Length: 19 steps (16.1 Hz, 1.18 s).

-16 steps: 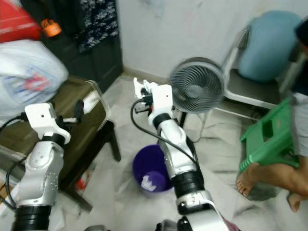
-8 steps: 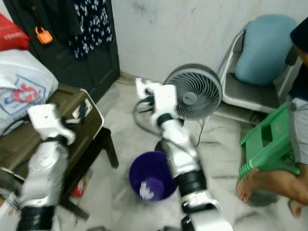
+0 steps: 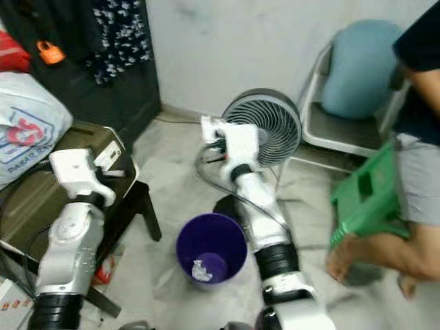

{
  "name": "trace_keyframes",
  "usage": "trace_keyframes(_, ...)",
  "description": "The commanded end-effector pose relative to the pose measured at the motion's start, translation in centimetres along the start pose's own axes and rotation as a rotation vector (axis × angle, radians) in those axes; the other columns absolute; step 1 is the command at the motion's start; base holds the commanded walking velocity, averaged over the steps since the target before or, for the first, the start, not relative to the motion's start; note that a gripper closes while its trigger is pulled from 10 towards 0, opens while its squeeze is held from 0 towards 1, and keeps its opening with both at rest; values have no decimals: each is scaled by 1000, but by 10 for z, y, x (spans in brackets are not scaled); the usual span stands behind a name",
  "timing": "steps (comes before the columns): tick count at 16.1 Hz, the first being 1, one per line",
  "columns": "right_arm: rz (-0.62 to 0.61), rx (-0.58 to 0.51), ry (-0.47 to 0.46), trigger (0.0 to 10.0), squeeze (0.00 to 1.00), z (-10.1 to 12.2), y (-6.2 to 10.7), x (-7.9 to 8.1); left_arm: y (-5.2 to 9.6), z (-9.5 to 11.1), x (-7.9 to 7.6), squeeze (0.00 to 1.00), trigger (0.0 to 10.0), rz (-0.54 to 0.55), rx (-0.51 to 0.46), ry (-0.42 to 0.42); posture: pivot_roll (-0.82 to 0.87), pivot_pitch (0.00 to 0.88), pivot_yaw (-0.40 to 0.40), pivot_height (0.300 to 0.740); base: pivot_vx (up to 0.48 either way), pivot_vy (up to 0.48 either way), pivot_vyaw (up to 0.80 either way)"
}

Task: Clean up the room

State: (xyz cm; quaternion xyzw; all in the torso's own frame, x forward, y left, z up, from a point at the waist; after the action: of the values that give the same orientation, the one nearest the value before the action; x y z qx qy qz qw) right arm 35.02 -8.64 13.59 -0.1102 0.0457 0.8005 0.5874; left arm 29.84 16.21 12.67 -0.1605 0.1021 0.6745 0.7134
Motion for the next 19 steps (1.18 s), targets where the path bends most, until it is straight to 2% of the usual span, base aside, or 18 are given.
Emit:
trace_keyframes(1, 21, -22, -7, 10000, 0, 7, -4, 9, 0, 3, 6, 0, 10000, 18, -9, -14, -42, 0, -33, 740, 352, 266, 0)
trace_keyframes(4, 15, -33, -9, 10000, 0, 9, -5, 9, 0, 3, 6, 0, 10000, 20, -11, -16, -42, 0, -33, 740, 339, 259, 0)
trace_keyframes(12, 25, -1, 11, 10000, 0, 6, -12, 12, -7, 8, 4, 0, 10000, 15, -49, -34, -58, 0, -27, 740, 0, 0, 0)
trace_keyframes(15, 13, -15, 15, 10000, 0, 12, -15, 9, -12, 14, 0, 0, 10000, -7, -44, -64, -62, 0, -16, 740, 0, 0, -800)
trace_keyframes(17, -1, -11, 18, 10000, 0, 12, -17, 5, -13, 19, -1, 0, 10000, -31, -53, -126, -50, 0, -21, 740, 0, 0, -800)
trace_keyframes(19, 28, 8, 29, 10000, 0, 8, -17, 10, -8, 14, 1, 0, 10000, -26, -30, -122, -46, 0, -36, 740, 0, 0, -800)
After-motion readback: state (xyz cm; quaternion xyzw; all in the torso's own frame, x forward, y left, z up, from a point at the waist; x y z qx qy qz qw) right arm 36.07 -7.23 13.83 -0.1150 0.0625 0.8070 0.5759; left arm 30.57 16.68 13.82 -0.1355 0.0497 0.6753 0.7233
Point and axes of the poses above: a point about 5 cm out from each wrist's last joint towards the gripper, its own y axis pointing back from the gripper into the wrist, its own z axis along the axis of the wrist's last joint, x = y × z, the point moved 1 cm from there along -y, pointing out of the wrist towards the gripper, and after that the axes turned 14 degrees about y, right-handed, at the moved point
